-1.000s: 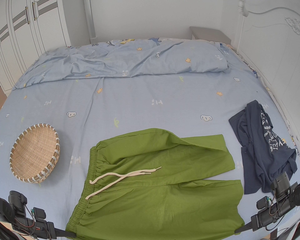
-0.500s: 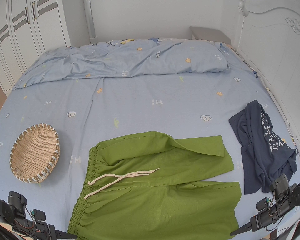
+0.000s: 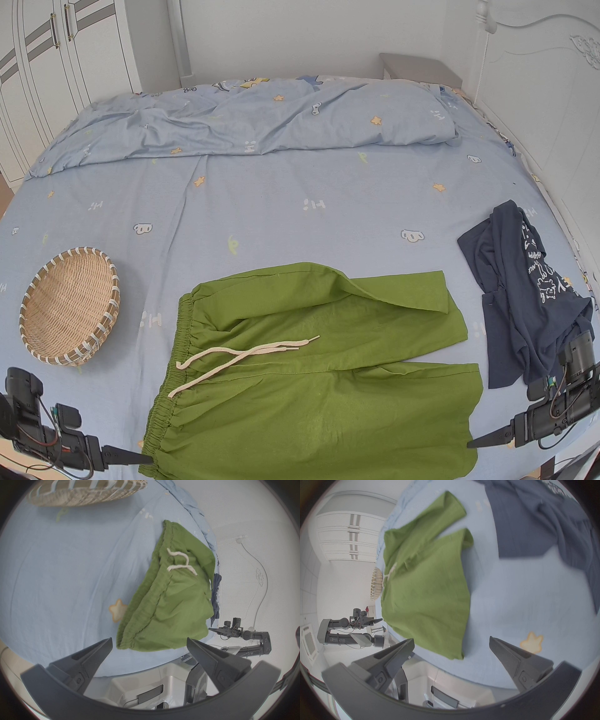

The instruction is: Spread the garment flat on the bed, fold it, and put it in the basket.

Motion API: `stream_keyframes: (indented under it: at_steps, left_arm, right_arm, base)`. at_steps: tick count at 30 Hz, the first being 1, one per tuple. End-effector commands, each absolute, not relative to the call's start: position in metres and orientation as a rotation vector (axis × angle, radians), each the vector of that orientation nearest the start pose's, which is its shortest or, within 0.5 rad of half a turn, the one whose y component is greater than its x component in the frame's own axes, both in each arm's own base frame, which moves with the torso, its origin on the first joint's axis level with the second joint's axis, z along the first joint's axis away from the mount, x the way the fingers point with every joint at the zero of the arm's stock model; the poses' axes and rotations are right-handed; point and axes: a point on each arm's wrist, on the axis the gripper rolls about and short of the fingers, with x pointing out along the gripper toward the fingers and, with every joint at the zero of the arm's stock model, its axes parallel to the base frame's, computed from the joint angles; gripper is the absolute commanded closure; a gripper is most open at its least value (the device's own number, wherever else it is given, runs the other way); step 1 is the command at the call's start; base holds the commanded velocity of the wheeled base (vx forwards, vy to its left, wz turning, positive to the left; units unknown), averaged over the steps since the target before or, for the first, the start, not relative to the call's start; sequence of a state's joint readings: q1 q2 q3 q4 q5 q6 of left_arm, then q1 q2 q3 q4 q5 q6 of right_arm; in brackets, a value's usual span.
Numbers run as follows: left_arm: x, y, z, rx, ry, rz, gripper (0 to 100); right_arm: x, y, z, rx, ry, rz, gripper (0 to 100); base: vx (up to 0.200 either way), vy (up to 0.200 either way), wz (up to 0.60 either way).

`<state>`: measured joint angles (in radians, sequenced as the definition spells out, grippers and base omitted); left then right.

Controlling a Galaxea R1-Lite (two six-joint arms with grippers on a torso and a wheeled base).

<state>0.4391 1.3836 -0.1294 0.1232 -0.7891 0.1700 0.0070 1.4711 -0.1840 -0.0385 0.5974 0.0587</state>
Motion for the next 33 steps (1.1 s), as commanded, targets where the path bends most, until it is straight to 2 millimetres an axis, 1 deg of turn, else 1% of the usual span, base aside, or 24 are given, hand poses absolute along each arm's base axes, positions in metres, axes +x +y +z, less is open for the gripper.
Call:
stream_keyframes:
  at_steps: [1,2,4,5,6,7,9,11,14,16,17,18,20,22,24,25,28,29,30,33]
  left_arm:
    - [0.133,0.023,0.143,-0.528,0.958,-0.483,0]
    - [0.148,0.022,0.157,-0.511,0.931,-0.506,0]
    - [0.162,0.021,0.168,-0.511,0.918,-0.517,0]
    - [0.177,0.022,0.176,-0.518,0.904,-0.521,0]
    - [0.177,0.022,0.176,-0.518,0.904,-0.521,0]
    - [0.199,0.023,0.187,-0.527,0.875,-0.524,0]
    - [0.218,0.027,0.19,-0.535,0.858,-0.522,0]
    - [0.234,0.027,0.19,-0.53,0.839,-0.531,0]
    - [0.257,0.017,0.18,-0.504,0.83,-0.583,0]
    - [0.27,0.011,0.171,-0.512,0.837,-0.602,0]
    - [0.28,0.006,0.165,-0.526,0.843,-0.605,0]
    - [0.282,0.005,0.165,-0.529,0.843,-0.607,0]
    - [0.302,0.002,0.164,-0.544,0.814,-0.609,0]
    - [0.315,0.0,0.16,-0.552,0.806,-0.608,0]
    - [0.315,0.0,0.16,-0.552,0.806,-0.608,0]
    - [0.331,-0.003,0.153,-0.556,0.811,-0.616,0]
    - [0.346,-0.003,0.137,-0.56,0.839,-0.607,0]
    - [0.347,-0.003,0.135,-0.561,0.842,-0.605,0]
    - [0.352,-0.001,0.129,-0.569,0.858,-0.588,0]
    - [0.353,0.001,0.125,-0.574,0.866,-0.575,0]
  right_arm:
    - [0.152,0.006,0.133,0.314,0.813,0.496,0]
    - [0.161,0.006,0.148,0.299,0.767,0.501,0]
    - [0.168,0.006,0.16,0.288,0.729,0.504,0]
    - [0.174,0.006,0.17,0.279,0.7,0.507,0]
    - [0.174,0.006,0.17,0.279,0.7,0.507,0]
    - [0.183,0.006,0.184,0.263,0.659,0.516,0]
    - [0.192,0.005,0.193,0.253,0.623,0.516,0]
    - [0.206,0.004,0.2,0.25,0.602,0.521,0]
    - [0.225,0.005,0.206,0.237,0.57,0.528,0]
    - [0.232,0.007,0.208,0.23,0.556,0.535,0]
    - [0.234,0.01,0.21,0.225,0.547,0.547,0]
    - [0.234,0.011,0.211,0.223,0.543,0.55,0]
    - [0.244,0.014,0.213,0.216,0.538,0.563,0]
    - [0.248,0.016,0.211,0.215,0.546,0.57,0]
    - [0.248,0.016,0.211,0.215,0.546,0.57,0]
    - [0.249,0.017,0.21,0.214,0.549,0.573,0]
    - [0.25,0.017,0.209,0.215,0.548,0.576,0]
    - [0.25,0.017,0.209,0.215,0.548,0.576,0]
    - [0.251,0.018,0.207,0.216,0.556,0.577,0]
    - [0.253,0.023,0.203,0.214,0.573,0.595,0]
  base:
    - [0.0,0.0,0.0]
    - [0.0,0.0,0.0]
    - [0.0,0.0,0.0]
    - [0.0,0.0,0.0]
    - [0.0,0.0,0.0]
    - [0.0,0.0,0.0]
    - [0.0,0.0,0.0]
    - [0.0,0.0,0.0]
    - [0.0,0.0,0.0]
    - [0.0,0.0,0.0]
    - [0.0,0.0,0.0]
    - [0.0,0.0,0.0]
    - [0.0,0.0,0.0]
    - [0.0,0.0,0.0]
    - [0.0,0.0,0.0]
    - [0.0,0.0,0.0]
    - [0.0,0.0,0.0]
    - [0.0,0.0,0.0]
    - [0.0,0.0,0.0]
    - [0.0,0.0,0.0]
